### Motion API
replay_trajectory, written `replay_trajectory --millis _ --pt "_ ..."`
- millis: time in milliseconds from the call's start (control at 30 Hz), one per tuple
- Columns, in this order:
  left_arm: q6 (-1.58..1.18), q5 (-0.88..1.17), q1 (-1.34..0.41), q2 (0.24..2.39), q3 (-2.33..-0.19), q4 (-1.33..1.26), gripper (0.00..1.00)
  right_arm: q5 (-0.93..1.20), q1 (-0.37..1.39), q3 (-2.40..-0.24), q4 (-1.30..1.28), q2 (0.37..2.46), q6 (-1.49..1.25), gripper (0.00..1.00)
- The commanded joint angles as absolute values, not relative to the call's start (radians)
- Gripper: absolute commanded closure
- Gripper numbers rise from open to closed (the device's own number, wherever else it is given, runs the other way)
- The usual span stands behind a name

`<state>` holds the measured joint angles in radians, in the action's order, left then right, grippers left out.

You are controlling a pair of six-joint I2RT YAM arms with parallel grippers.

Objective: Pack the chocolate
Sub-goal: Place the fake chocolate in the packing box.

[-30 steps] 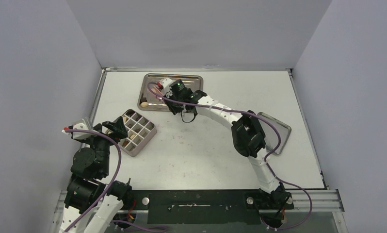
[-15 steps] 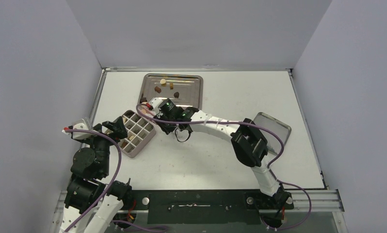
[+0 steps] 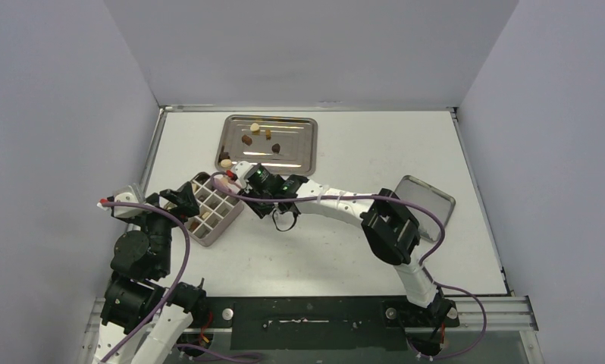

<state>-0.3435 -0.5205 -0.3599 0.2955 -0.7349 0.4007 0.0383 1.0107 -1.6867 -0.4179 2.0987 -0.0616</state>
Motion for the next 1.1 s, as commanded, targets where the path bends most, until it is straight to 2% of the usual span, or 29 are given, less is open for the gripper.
replay_trajectory --millis 0,333,833,1067 --pt "-0.328 -0.525 -0.356 0.295 -0.745 0.37 0.14 0.014 1.026 -1.663 -0.38 2.01 -0.082 0.81" --pt "-0.328 -0.525 -0.355 0.298 -0.745 0.369 0.14 0.011 1.034 -1.637 -0.376 1.991 -0.094 0.73" --pt "-0.328 -0.523 -0.353 0.3 -0.745 0.37 0.14 0.018 1.05 -1.627 -0.366 1.985 -0.1 0.72" --pt "-0.328 -0.524 -0.354 0.299 -0.745 0.369 0.14 0.006 1.05 -1.632 -0.364 1.976 -0.103 0.66"
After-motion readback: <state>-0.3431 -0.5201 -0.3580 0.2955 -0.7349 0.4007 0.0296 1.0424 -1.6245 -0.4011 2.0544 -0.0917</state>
